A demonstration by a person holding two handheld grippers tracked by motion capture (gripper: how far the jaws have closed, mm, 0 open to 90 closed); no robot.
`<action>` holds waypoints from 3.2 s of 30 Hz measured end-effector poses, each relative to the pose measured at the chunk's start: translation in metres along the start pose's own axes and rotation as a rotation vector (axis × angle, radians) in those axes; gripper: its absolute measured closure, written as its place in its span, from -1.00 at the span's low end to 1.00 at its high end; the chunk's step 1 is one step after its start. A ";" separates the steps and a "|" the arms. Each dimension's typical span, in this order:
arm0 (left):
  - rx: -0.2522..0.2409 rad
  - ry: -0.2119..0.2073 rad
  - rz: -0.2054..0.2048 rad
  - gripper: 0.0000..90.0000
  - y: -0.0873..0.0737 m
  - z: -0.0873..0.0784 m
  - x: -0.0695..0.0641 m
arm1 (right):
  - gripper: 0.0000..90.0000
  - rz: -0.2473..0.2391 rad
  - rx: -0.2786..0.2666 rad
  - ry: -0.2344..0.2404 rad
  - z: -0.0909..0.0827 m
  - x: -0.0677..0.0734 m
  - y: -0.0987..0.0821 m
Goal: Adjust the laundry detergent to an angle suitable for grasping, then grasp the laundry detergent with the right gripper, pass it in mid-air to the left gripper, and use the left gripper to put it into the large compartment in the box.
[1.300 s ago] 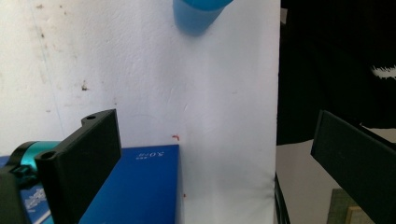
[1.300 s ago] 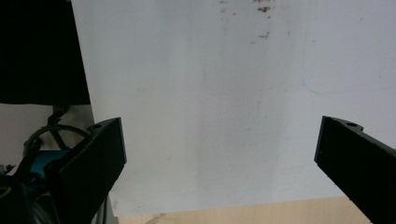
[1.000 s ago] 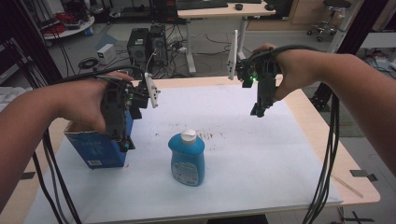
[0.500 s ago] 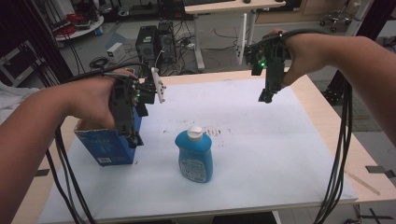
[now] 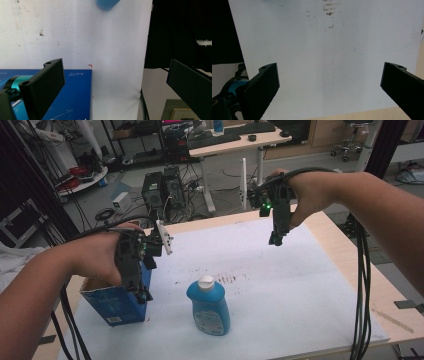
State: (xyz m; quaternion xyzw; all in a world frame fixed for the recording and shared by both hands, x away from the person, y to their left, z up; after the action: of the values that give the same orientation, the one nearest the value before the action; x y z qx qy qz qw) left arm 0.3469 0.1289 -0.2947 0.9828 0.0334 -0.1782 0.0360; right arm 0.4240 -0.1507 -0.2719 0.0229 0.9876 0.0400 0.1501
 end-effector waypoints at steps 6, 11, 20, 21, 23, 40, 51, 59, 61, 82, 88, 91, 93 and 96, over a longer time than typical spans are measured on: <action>0.004 0.000 0.010 -0.96 -0.001 0.000 0.002 | -0.97 0.006 -0.004 -0.006 -0.002 0.000 -0.002; 0.002 0.002 0.017 -0.96 -0.003 -0.001 0.005 | -0.97 0.029 -0.018 -0.004 -0.004 0.005 -0.004; 0.021 0.004 0.031 -0.96 -0.001 0.003 0.005 | -0.97 0.061 -0.090 0.013 -0.003 0.040 -0.013; 0.021 0.006 0.034 -0.96 0.000 0.003 0.005 | -0.97 0.068 -0.107 0.017 -0.002 0.043 -0.014; 0.020 0.008 0.037 -0.96 0.000 0.003 0.004 | -0.97 0.095 -0.144 0.033 -0.001 0.051 -0.016; 0.006 0.029 0.059 -0.96 0.001 0.001 0.000 | -0.97 0.278 -0.444 0.090 0.027 0.103 -0.019; 0.011 0.030 0.070 -0.96 0.002 0.004 -0.003 | -0.97 0.359 -0.560 0.115 0.057 0.130 -0.003; 0.007 0.033 0.069 -0.96 0.001 0.006 -0.002 | -0.97 0.417 -0.624 0.120 0.074 0.139 0.005; 0.006 0.033 0.066 -0.96 0.001 0.007 -0.001 | -0.97 0.425 -0.641 0.120 0.078 0.141 0.008; 0.008 0.036 0.070 -0.96 0.000 0.007 -0.002 | -0.97 0.511 -0.760 0.140 0.106 0.163 0.040; 0.012 0.035 0.072 -0.96 0.000 0.007 -0.002 | -0.97 0.525 -0.778 0.152 0.113 0.167 0.054; 0.010 0.037 0.073 -0.96 -0.001 0.007 -0.003 | -0.97 0.531 -0.778 0.139 0.116 0.167 0.057; 0.010 0.037 0.072 -0.96 -0.002 0.007 -0.002 | -0.97 0.551 -0.789 0.133 0.118 0.166 0.059; 0.008 0.038 0.072 -0.96 -0.003 0.008 -0.002 | -0.97 0.564 -0.799 0.113 0.119 0.164 0.061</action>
State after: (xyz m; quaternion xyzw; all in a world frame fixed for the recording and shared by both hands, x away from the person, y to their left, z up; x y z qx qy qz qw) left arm 0.3419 0.1311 -0.3012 0.9866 -0.0019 -0.1584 0.0379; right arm 0.3048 -0.0722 -0.4287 0.2280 0.8569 0.4559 0.0768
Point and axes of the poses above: each handheld gripper's, and its own axes: z roughly forward along the jaws, y roughly out of its top, x roughly to its left, the point moved 5 cm from there along z, roughly forward along the jaws, and after that the axes turned 13 degrees about -y, right-handed, at the moved point
